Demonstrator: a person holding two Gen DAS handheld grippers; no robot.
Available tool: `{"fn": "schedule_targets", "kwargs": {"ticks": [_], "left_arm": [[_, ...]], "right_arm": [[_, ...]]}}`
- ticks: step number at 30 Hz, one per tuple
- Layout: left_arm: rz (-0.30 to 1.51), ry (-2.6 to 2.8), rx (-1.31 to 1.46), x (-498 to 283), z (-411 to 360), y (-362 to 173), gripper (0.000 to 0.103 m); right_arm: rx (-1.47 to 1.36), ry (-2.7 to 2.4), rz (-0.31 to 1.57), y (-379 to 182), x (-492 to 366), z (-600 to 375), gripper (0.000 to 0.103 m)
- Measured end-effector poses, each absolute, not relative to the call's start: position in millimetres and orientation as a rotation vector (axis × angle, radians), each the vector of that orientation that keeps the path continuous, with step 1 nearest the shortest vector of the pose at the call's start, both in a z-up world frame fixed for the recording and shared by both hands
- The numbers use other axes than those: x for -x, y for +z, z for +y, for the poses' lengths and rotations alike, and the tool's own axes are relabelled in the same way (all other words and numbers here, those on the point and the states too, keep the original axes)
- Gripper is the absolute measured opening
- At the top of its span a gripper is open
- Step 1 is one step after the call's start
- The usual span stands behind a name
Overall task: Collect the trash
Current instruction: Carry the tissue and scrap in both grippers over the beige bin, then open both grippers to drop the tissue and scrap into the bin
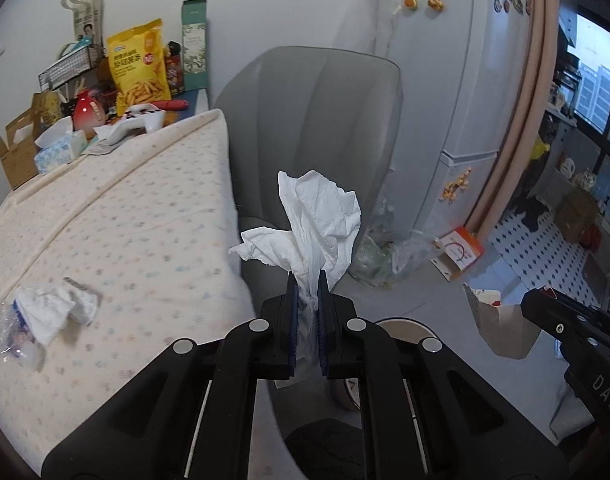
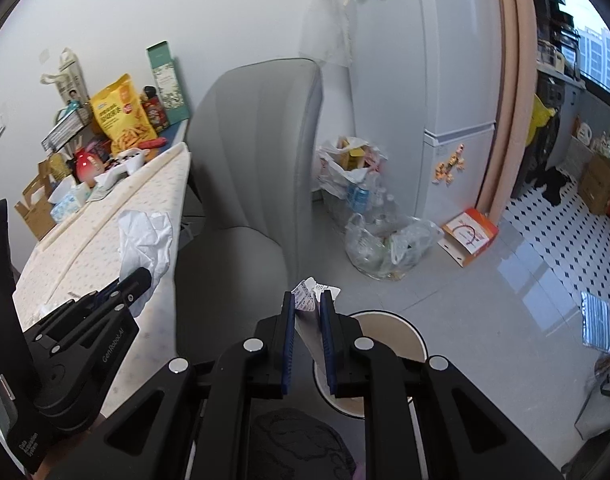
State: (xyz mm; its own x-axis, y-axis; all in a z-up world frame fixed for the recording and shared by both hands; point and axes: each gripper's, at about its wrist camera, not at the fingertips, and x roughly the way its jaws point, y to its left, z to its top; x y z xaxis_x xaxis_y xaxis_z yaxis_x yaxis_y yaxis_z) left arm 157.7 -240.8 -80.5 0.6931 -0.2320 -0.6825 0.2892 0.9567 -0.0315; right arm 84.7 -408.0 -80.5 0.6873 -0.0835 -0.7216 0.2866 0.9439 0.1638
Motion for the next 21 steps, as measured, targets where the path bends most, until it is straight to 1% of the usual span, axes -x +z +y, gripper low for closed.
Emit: {"fn": "schedule_targets", "kwargs": {"ticks": [12, 21], "left_arm": [[0.824, -0.351, -0.148, -185.4, -303.3, -113.5, 0.009], [0.863, -0.359, -0.189, -205.9, -331.9, -137.2, 0.009]], "right_arm": [[-0.338, -0.272, 0.834, -112.7, -102.7, -468.9, 0.014], [-0.385, -0.290, 0.870, -138.7, -120.6, -497.8, 0.015]]}}
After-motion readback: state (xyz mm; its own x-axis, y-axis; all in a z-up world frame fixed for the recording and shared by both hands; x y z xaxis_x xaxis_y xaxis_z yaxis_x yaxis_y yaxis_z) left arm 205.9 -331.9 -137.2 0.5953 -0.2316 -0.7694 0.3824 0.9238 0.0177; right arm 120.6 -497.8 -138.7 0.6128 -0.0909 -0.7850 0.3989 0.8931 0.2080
